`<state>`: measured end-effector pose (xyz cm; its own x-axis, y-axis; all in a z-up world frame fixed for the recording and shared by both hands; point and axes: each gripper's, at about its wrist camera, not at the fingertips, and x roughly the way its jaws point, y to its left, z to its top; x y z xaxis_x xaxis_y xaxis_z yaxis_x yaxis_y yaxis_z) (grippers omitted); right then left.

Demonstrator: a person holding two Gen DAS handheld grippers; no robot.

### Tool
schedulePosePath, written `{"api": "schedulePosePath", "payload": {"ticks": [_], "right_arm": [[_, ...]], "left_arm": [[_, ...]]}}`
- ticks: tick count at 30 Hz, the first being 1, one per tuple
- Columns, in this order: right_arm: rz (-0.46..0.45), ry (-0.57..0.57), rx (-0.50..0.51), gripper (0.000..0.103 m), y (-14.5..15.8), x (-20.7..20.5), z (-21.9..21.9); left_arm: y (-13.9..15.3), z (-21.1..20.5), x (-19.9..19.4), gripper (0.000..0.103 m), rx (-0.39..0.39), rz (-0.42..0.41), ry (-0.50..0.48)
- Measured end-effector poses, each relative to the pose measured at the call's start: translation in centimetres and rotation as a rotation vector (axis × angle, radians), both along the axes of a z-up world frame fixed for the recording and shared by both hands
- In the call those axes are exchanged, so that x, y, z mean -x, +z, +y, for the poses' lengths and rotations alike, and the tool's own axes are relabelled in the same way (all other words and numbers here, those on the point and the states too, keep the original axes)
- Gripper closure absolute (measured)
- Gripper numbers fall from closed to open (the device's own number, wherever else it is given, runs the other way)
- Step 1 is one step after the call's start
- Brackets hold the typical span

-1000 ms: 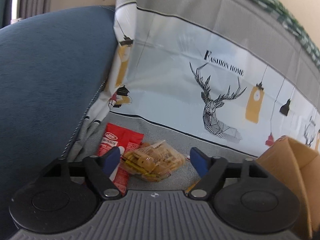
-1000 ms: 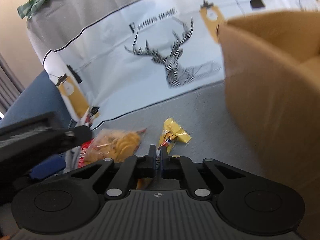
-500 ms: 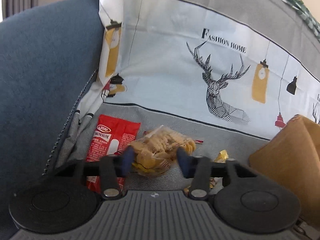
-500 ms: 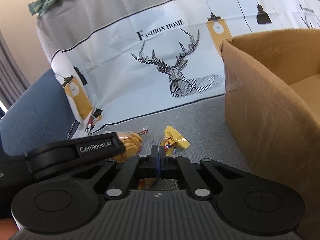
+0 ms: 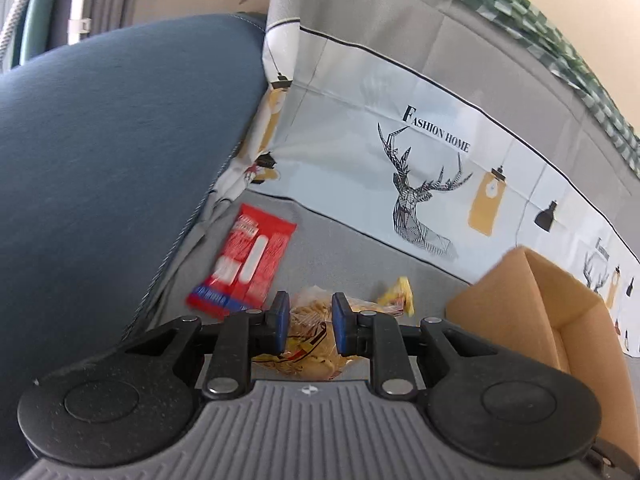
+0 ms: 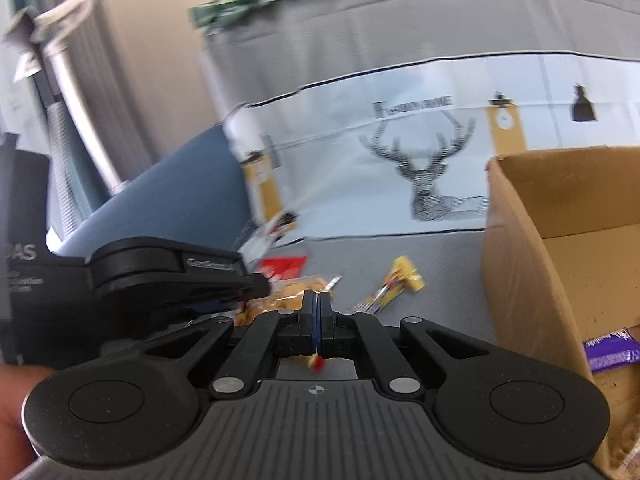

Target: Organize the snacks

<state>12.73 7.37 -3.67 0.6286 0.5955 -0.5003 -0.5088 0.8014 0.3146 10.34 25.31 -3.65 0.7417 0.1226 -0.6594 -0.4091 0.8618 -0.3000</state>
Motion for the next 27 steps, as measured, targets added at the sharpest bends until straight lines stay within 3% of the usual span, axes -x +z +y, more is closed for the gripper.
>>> {"api": "schedulePosePath", "payload": {"ticks": [4, 8, 10, 15, 17, 22, 24, 27], "right_arm": [[0.048, 0.133, 0.041, 0.103, 0.7, 2.6, -1.4], [0.146, 0.225, 0.090, 0.103, -0.1, 3.9, -2.5], [0.185, 0.242, 0.119, 0.103, -1.0, 3.9, -2.7], [0.245, 0.210, 0.119, 0.099, -2.4, 2.7, -3.4], [0.240, 0.215, 0.107, 0.096, -2.3, 2.7, -3.4], [0.238, 0.214, 0.090, 0.057, -2.7, 2.7, -3.2], [0.204, 0.220, 0.101, 0.035, -2.7, 3.0, -2.5], [0.135, 0.240, 0.135, 0.016, -2.9, 3.4, -1.0]], "left_arm": [[0.0, 0.4, 3.6, 0.079, 0.087, 0.027, 0.001], [-2.4, 1.1, 5.4, 0.079, 0.210, 0.189, 0.012], [-3.0, 1.3, 5.6, 0.079, 0.256, 0.207, 0.011], [-3.0, 1.1, 5.1, 0.076, 0.237, 0.209, -0.003], [-3.4, 0.6, 4.7, 0.064, 0.253, 0.233, -0.029], [-2.5, 0.5, 4.6, 0.064, 0.206, 0.172, -0.001], [-2.4, 0.9, 4.5, 0.064, 0.209, 0.149, 0.028], [-2.2, 1.8, 4.2, 0.064, 0.225, 0.117, 0.059]]}}
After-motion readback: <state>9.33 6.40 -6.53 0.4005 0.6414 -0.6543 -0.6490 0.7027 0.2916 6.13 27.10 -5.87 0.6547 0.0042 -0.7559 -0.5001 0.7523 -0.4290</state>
